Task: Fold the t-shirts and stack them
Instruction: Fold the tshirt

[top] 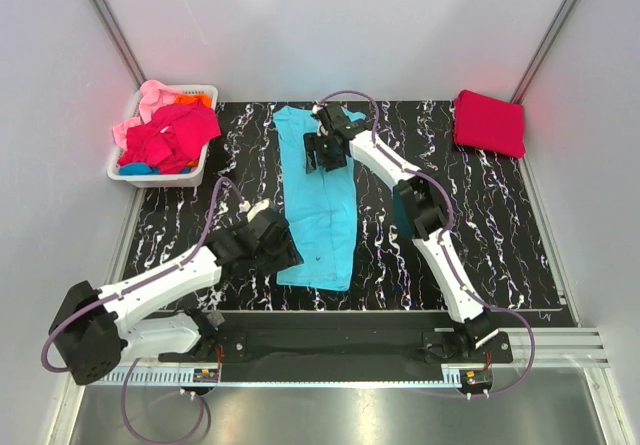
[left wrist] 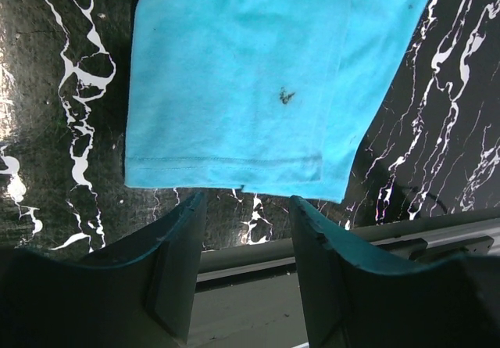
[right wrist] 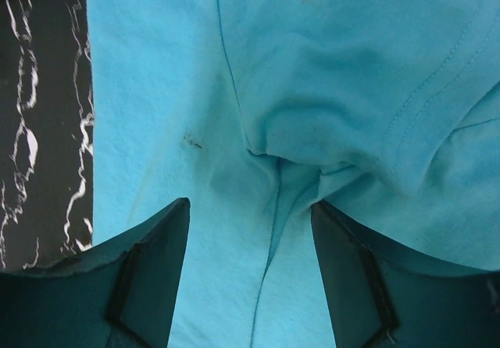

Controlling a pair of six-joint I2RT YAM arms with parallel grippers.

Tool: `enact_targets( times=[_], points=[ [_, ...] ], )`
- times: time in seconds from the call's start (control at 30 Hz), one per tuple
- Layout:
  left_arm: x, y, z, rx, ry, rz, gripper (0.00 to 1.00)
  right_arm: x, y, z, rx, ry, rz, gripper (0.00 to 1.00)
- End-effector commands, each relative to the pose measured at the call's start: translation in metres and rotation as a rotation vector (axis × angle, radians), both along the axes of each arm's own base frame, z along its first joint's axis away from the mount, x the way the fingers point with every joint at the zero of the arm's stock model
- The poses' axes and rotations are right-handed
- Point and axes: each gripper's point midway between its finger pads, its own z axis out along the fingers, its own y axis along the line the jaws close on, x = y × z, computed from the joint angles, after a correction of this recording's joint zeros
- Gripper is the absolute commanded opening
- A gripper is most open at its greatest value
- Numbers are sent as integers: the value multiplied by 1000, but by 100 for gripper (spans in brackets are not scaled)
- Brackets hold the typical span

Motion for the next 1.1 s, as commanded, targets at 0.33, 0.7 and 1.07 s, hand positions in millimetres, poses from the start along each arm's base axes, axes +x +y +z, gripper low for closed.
enact_targets(
  times=[0.33, 0.7, 1.07],
  points=[
    [3, -2, 26, -41, -50, -20, 52, 11, -41, -61, -155, 81, -21, 70],
    [17, 12, 21, 18, -93, 69, 52, 26, -26, 46, -35, -113, 16, 73],
    [28, 36, 9, 44, -146, 172, 51, 13, -42, 125, 23, -264, -27, 99]
  ],
)
